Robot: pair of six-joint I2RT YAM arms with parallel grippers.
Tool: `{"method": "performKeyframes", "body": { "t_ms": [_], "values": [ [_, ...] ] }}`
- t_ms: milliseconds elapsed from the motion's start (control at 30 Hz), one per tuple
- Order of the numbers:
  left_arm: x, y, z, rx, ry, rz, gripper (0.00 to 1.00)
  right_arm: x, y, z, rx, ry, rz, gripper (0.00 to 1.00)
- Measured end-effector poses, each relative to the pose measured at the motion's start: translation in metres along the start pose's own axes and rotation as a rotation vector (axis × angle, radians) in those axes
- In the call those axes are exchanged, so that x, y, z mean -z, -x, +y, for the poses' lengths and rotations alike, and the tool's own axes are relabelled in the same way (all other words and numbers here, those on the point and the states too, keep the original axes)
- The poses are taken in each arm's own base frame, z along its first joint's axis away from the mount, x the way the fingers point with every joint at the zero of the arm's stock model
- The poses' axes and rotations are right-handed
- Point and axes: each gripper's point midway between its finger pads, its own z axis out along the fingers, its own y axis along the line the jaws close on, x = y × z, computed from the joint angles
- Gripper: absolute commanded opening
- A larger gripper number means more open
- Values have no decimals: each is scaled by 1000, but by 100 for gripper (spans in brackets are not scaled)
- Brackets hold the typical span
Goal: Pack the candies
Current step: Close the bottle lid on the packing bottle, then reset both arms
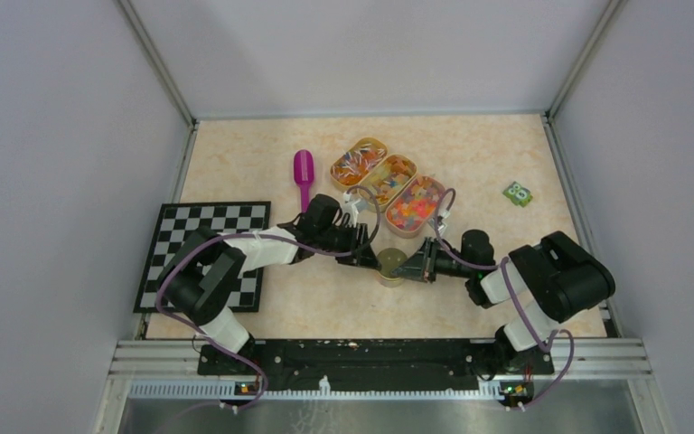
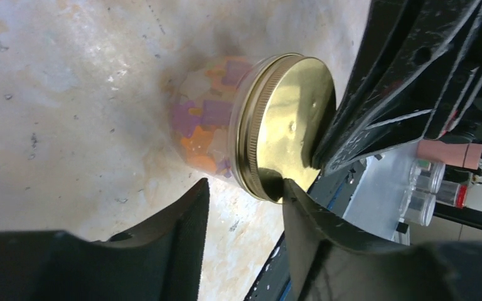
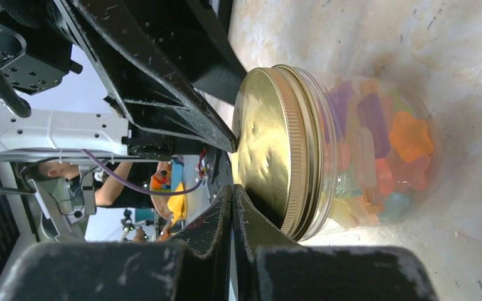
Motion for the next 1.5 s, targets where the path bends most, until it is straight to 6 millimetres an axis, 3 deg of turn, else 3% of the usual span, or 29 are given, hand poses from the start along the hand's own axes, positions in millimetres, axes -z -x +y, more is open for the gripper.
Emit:
{"method": "performKeyframes", "body": {
  "t_ms": [133,267,433,600,667,767,800,867,933,967,1200,1367,1500],
  "values": [
    [3,-1,3,0,37,4,63,4,5,7,7,-30,-21,7],
    [10,3,0,-8,75,16,64,5,29,37,102,-44,-63,15],
    [27,45,-30,-105,93,-56,65,15,66,79,268,-107,-149,16],
    [52,73,-56,-207,105,-159,65,27,81,75,331,-271,-171,19],
    [60,76,-59,-229,120,-183,68,33,83,72,352,-340,-167,31],
    [70,78,-61,-268,144,-208,82,45,82,68,381,-432,-166,61],
    [73,79,-62,-282,153,-217,91,50,83,68,388,-460,-170,66],
    [84,83,-65,-328,177,-248,97,61,87,72,414,-518,-182,70],
    [97,87,-71,-365,199,-286,99,74,95,83,451,-569,-207,73],
    [106,91,-75,-388,215,-313,99,82,100,91,473,-591,-226,82],
    [193,124,-138,-533,241,-619,99,130,116,147,583,-644,-384,85],
    [250,123,-168,-567,249,-804,99,157,116,158,594,-691,-478,86],
    [274,118,-175,-560,259,-877,99,173,112,170,599,-660,-561,87]
  ]
}}
